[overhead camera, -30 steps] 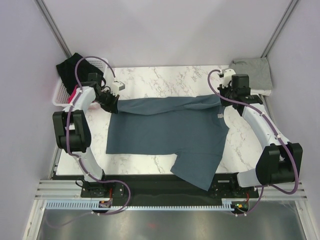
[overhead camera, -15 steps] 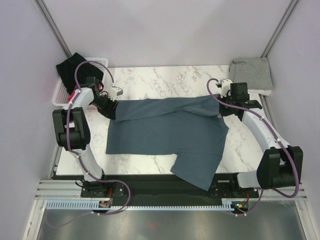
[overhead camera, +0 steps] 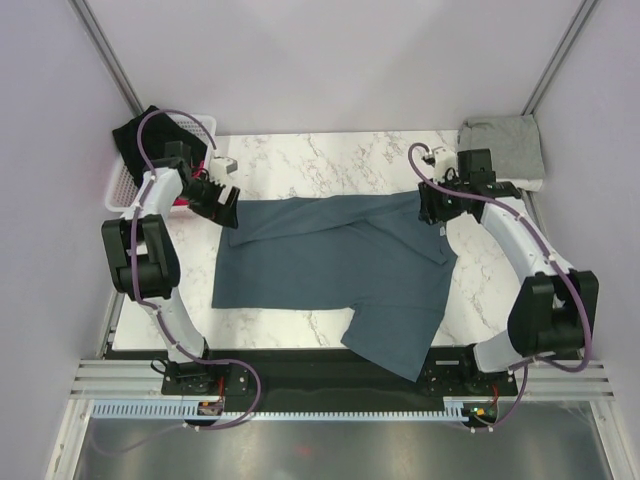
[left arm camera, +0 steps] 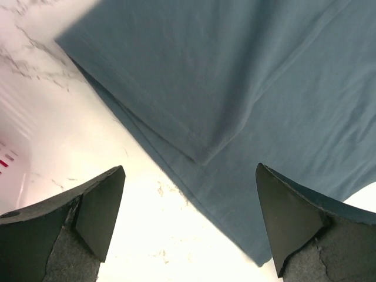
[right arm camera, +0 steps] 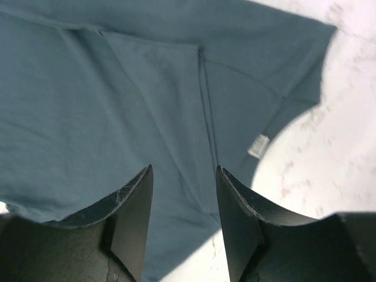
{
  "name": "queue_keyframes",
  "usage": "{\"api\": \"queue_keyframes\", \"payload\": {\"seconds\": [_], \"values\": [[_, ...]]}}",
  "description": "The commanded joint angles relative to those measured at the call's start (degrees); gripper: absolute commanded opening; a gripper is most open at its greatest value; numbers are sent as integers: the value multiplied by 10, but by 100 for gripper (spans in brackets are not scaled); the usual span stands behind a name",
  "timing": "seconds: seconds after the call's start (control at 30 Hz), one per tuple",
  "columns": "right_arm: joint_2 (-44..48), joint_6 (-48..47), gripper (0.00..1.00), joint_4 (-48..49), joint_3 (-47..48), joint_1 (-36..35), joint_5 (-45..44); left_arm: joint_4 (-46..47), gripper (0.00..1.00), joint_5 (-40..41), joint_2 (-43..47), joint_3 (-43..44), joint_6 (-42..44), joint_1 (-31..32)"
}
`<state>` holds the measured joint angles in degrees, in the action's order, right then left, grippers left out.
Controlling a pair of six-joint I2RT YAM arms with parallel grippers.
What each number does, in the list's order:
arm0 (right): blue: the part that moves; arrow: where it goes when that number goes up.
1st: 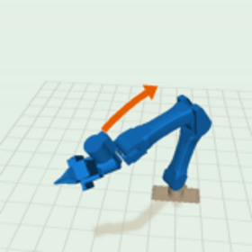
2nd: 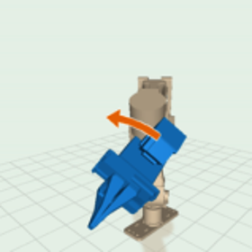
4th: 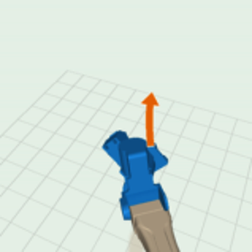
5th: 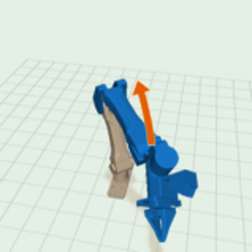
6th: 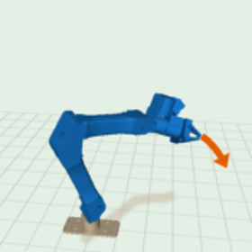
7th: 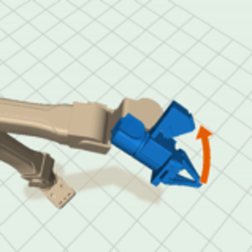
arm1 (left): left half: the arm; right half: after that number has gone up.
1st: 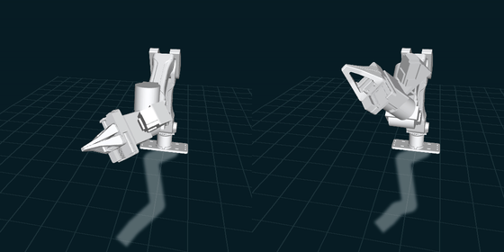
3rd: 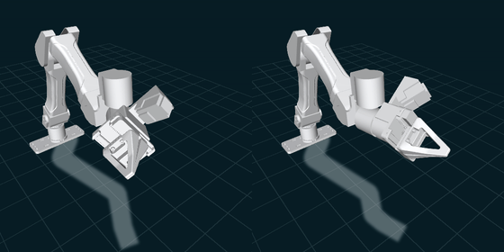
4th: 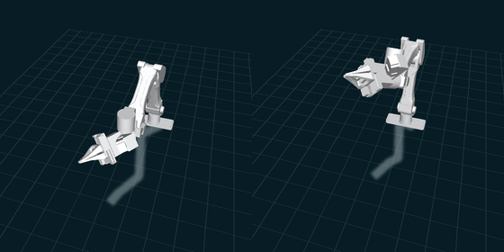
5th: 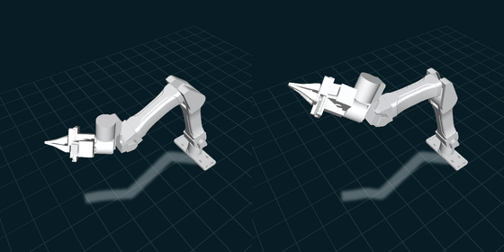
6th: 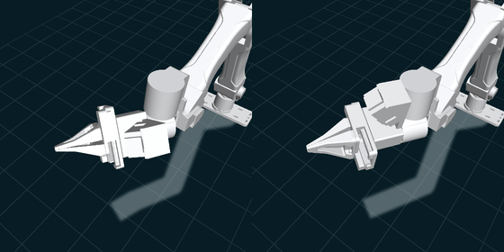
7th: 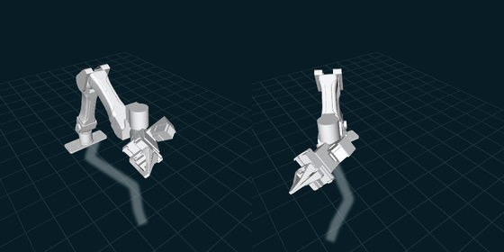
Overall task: Fold and stack the t-shirts
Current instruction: Fold the tshirt
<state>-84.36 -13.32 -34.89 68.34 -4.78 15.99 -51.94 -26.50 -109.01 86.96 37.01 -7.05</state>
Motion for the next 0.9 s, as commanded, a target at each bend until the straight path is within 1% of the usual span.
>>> {"api": "queue_keyframes", "payload": {"seconds": [0.0,0.03,0.1,0.13,0.33,0.5,0.77,0.87], "values": [[-67,-1,55,16,44,-2,89,-9,99,-55,-1,38,-69,0],[-108,2,55,14,54,-1,103,-12,99,-63,-3,39,-76,-1],[-152,6,54,0,87,-1,125,-25,98,-86,-9,35,-91,2],[-191,8,54,-3,99,-1,142,-30,98,-94,-11,34,-93,3],[-289,17,54,8,173,-1,143,-60,97,-123,-16,-6,-98,15],[-328,17,54,11,224,-1,140,-59,97,-129,-10,-46,-102,20],[-361,21,53,22,232,-2,137,-56,97,-135,-27,-69,-114,20],[-370,21,53,24,232,-2,133,-49,97,-122,-37,-65,-121,20]]}}
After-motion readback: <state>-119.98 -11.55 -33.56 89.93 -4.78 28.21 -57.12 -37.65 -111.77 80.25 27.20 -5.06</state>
